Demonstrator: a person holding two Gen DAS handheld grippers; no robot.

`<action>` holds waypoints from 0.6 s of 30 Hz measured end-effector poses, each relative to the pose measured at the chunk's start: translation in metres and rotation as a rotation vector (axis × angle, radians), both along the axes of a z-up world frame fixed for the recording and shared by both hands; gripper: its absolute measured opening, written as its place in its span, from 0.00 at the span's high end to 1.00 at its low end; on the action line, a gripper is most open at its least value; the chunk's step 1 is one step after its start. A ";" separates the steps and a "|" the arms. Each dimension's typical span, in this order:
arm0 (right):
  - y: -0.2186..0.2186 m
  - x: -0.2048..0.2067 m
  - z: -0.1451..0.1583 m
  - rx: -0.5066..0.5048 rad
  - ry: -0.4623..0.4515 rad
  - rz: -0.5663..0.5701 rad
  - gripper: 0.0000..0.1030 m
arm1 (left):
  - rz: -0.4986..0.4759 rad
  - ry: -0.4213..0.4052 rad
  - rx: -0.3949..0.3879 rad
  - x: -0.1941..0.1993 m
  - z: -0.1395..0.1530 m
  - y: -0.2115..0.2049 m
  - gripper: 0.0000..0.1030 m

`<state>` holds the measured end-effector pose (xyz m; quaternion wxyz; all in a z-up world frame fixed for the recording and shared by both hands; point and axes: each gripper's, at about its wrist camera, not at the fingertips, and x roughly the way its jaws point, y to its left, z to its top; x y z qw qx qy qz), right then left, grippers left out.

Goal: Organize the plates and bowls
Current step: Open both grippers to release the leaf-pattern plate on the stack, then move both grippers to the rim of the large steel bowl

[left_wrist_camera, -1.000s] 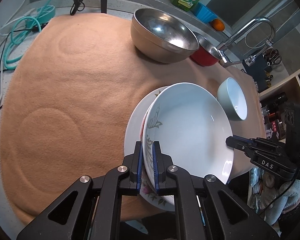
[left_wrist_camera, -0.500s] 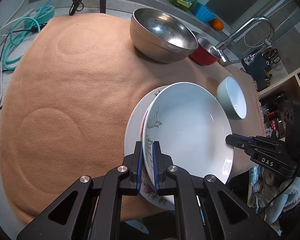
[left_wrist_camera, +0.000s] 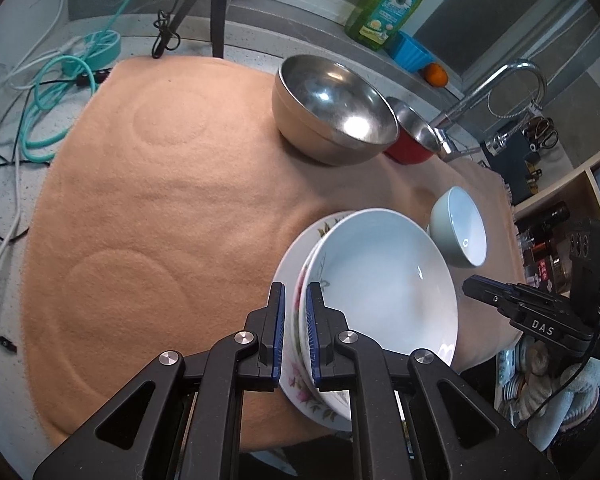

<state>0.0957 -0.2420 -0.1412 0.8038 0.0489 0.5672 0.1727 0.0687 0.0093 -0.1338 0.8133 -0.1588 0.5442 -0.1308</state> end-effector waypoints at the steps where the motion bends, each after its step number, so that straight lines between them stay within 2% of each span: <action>1: -0.001 0.001 0.003 0.009 -0.008 -0.005 0.73 | 0.003 -0.003 -0.002 0.002 0.001 0.002 0.86; 2: -0.003 0.002 0.008 0.027 -0.024 -0.015 0.62 | 0.008 -0.007 -0.005 0.004 0.002 0.003 0.79; 3: -0.003 0.004 0.011 0.039 -0.035 -0.022 0.58 | 0.017 -0.007 -0.008 0.006 0.004 0.006 0.73; 7: -0.007 0.015 0.029 0.100 -0.079 -0.061 0.58 | 0.037 -0.034 -0.020 0.015 0.010 0.013 0.72; 10: -0.007 0.023 0.039 0.142 -0.106 -0.087 0.58 | 0.047 -0.065 -0.021 0.024 0.018 0.016 0.66; 18: -0.001 0.054 0.053 0.165 -0.154 -0.105 0.58 | 0.043 -0.129 0.000 0.054 0.034 0.018 0.65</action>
